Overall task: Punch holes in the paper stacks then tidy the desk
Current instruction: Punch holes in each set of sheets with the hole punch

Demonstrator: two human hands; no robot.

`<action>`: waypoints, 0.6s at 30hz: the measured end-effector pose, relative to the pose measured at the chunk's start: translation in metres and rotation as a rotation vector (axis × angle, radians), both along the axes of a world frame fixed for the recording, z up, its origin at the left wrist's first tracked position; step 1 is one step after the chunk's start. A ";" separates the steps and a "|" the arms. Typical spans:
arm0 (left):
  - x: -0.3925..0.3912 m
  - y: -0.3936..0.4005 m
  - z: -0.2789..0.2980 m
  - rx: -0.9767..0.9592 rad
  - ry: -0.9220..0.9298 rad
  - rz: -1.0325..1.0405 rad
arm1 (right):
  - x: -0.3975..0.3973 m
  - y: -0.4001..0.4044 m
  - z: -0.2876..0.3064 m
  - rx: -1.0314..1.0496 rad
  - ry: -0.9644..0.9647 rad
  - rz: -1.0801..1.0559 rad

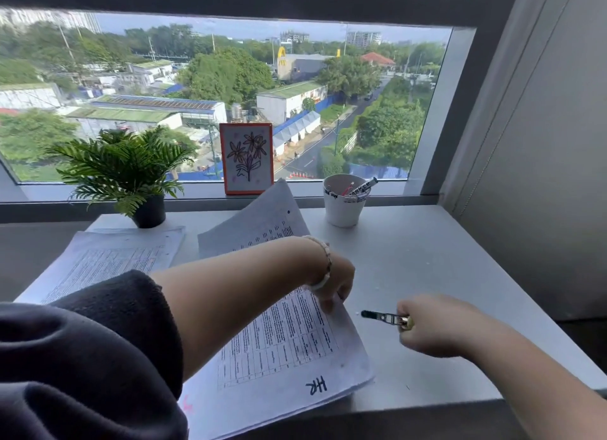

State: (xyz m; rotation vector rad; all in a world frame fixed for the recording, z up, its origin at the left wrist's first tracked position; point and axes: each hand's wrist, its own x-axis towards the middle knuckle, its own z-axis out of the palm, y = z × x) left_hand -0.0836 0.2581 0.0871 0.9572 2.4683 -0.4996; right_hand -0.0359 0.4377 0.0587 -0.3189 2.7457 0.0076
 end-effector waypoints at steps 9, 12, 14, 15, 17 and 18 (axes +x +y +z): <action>0.000 0.006 -0.002 -0.014 -0.030 0.015 | -0.001 -0.023 -0.005 0.158 0.112 0.127; 0.000 0.005 0.000 0.001 -0.046 0.054 | 0.004 -0.027 -0.005 0.178 0.137 0.140; -0.001 0.003 0.000 0.026 -0.060 0.081 | 0.005 -0.029 -0.005 0.202 0.174 0.156; 0.000 0.003 0.000 0.037 -0.062 0.085 | 0.005 -0.029 -0.006 0.211 0.179 0.166; 0.000 0.005 -0.001 0.052 -0.054 0.069 | 0.004 -0.030 -0.011 0.233 0.150 0.191; 0.001 0.006 -0.001 0.058 -0.048 0.057 | 0.003 -0.031 -0.014 0.243 0.125 0.200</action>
